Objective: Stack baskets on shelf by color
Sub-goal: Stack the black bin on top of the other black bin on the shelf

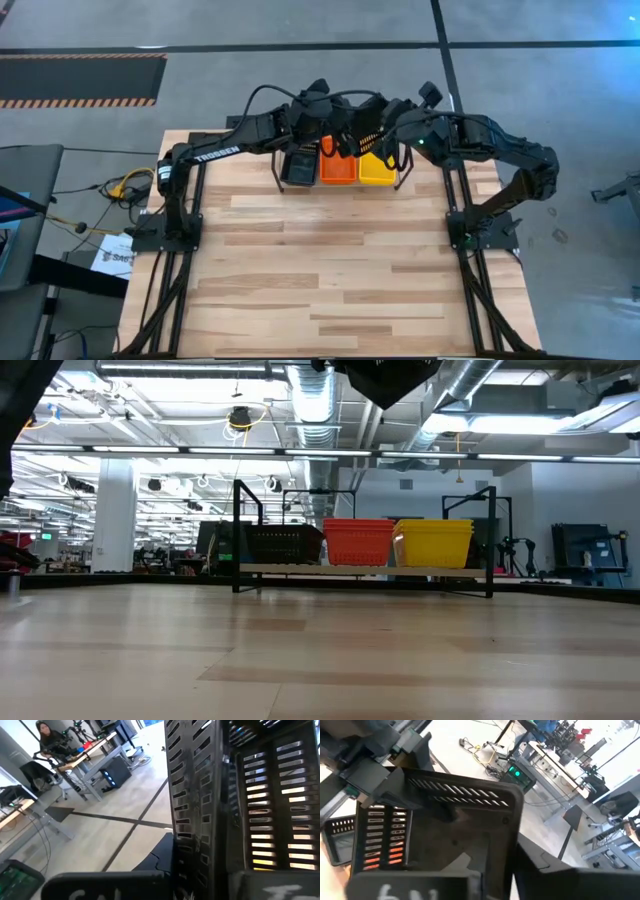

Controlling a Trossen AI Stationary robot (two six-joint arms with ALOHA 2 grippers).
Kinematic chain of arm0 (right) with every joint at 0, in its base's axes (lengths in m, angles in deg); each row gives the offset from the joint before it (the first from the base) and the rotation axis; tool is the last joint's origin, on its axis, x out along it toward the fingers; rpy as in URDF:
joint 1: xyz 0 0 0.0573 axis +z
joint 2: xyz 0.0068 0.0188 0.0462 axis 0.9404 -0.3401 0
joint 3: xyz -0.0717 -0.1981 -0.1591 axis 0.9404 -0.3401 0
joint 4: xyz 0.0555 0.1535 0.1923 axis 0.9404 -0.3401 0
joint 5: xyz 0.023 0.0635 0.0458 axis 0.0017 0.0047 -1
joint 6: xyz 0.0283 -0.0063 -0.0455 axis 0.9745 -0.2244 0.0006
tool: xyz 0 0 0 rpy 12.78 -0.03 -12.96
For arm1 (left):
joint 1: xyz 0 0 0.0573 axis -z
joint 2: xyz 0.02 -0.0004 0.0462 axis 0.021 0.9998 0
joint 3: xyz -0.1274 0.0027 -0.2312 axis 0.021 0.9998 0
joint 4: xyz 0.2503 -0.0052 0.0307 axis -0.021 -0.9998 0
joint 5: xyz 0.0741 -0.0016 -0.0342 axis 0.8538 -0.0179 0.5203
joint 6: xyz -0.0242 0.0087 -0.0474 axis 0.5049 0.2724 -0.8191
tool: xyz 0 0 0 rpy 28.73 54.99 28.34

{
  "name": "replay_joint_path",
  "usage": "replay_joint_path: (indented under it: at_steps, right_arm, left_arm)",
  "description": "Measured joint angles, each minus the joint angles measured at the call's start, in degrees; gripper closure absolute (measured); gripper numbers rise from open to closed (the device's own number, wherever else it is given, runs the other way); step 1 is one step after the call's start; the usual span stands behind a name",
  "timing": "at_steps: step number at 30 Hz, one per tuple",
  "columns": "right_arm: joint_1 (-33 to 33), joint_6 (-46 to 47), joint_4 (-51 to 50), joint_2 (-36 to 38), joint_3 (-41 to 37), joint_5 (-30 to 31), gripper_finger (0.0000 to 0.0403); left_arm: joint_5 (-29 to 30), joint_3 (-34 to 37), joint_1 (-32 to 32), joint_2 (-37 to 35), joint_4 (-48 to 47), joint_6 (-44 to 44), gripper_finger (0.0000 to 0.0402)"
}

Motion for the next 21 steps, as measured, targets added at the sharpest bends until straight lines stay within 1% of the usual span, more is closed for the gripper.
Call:
replay_joint_path:
  at_steps: [3,7,10,12,14,16,21]
  right_arm:
    - [-0.07,-1.04,0.79,0.0,0.0,-0.41,0.0292]
    - [-0.06,-2.46,2.1,-0.09,0.0,-0.61,0.0232]
    - [0.55,-6.2,4.71,-0.06,0.66,1.79,0.0186]
    - [1.01,-8.95,7.02,-0.01,1.79,2.92,0.0163]
    - [1.72,-11.63,8.97,0.02,3.38,3.51,0.0151]
    - [2.55,-14.1,9.73,0.02,5.47,5.83,0.0148]
    - [4.79,-18.71,7.72,0.79,9.9,18.05,0.0158]
  left_arm:
    - [0.11,0.0,-0.02,-0.04,0.0,-1.13,0.0399]
    - [0.52,0.0,-0.07,-0.04,-1.11,-3.56,0.04]
    - [3.0,0.0,-0.53,-0.02,-3.14,-4.72,0.0401]
    - [4.25,0.0,-1.18,0.02,-4.33,-5.31,0.0401]
    - [4.61,0.0,-1.91,0.02,-6.37,-6.65,0.0401]
    - [4.56,0.0,-2.71,0.02,-9.37,-8.17,0.0401]
    - [4.74,0.0,-5.21,0.02,-19.32,-14.74,0.0401]
